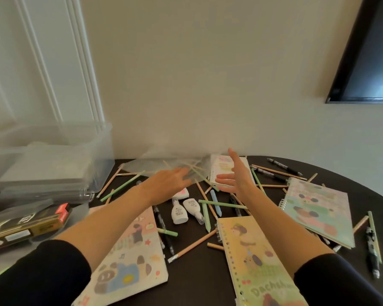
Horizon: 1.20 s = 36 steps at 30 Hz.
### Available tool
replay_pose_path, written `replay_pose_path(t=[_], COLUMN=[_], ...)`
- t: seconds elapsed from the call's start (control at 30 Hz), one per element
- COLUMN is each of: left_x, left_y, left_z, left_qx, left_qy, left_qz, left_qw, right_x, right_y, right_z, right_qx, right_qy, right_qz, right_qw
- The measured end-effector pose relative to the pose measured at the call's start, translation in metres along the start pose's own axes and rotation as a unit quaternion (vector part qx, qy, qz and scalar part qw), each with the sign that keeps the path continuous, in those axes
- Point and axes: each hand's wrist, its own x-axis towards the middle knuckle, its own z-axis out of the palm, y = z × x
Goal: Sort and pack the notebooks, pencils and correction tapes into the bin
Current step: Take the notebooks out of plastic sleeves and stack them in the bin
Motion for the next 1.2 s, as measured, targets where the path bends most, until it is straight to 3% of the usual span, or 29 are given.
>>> replay_pose_path(t=[0.13,0.23,0.37,0.47,0.53,0.63,0.7,0.73,0.8,0.87,0.93,1.07,1.13,1.2], left_x=[-0.03,-0.047,-0.065,-0.07,-0.073,-0.083,-0.095,-0.105,-0.121,-0.133,-0.14,-0.148,-0.151,-0.151], left_y=[0.004,0.006,0.003,0.008,0.015,0.017,0.014,0.014,0.013,0.011,0.012,0.013,0.012,0.013], left_z=[-0.01,-0.01,0.011,0.02,0.016,0.003,-0.002,-0.004,-0.005,-0.002,-0.001,0.0,0.004,0.009], left_qx=[0.024,0.006,-0.094,-0.186,-0.244,-0.288,-0.232,-0.204,-0.183,-0.19,-0.194,-0.262,-0.317,-0.355], left_qy=[-0.023,-0.055,-0.062,-0.091,-0.062,0.014,-0.047,-0.094,-0.171,-0.228,-0.244,-0.219,-0.212,-0.186], left_qz=[0.033,0.013,-0.077,-0.174,-0.254,-0.381,-0.435,-0.454,-0.467,-0.459,-0.458,-0.525,-0.561,-0.58], left_qw=[0.999,0.998,0.991,0.963,0.934,0.878,0.869,0.862,0.848,0.837,0.832,0.78,0.735,0.709], right_x=[-0.025,-0.036,-0.048,-0.056,-0.065,-0.083,-0.099,-0.109,-0.124,-0.134,-0.138,-0.132,-0.129,-0.127], right_y=[0.004,0.013,0.037,0.052,0.054,0.05,0.046,0.045,0.045,0.05,0.06,0.084,0.091,0.095], right_z=[0.0,-0.006,-0.016,-0.015,-0.013,-0.005,0.007,0.016,0.036,0.057,0.073,0.088,0.094,0.097], right_qx=[0.027,0.034,-0.028,-0.085,-0.074,-0.111,-0.191,-0.218,-0.244,-0.294,-0.385,-0.566,-0.589,-0.574], right_qy=[0.003,0.063,0.142,0.118,0.118,0.201,0.25,0.24,0.131,-0.015,-0.116,-0.145,-0.16,-0.166], right_qz=[0.001,0.01,0.011,0.032,0.02,-0.139,-0.274,-0.325,-0.359,-0.318,-0.268,-0.206,-0.167,-0.138], right_qw=[1.0,0.997,0.989,0.989,0.99,0.963,0.909,0.888,0.891,0.901,0.876,0.785,0.774,0.79])
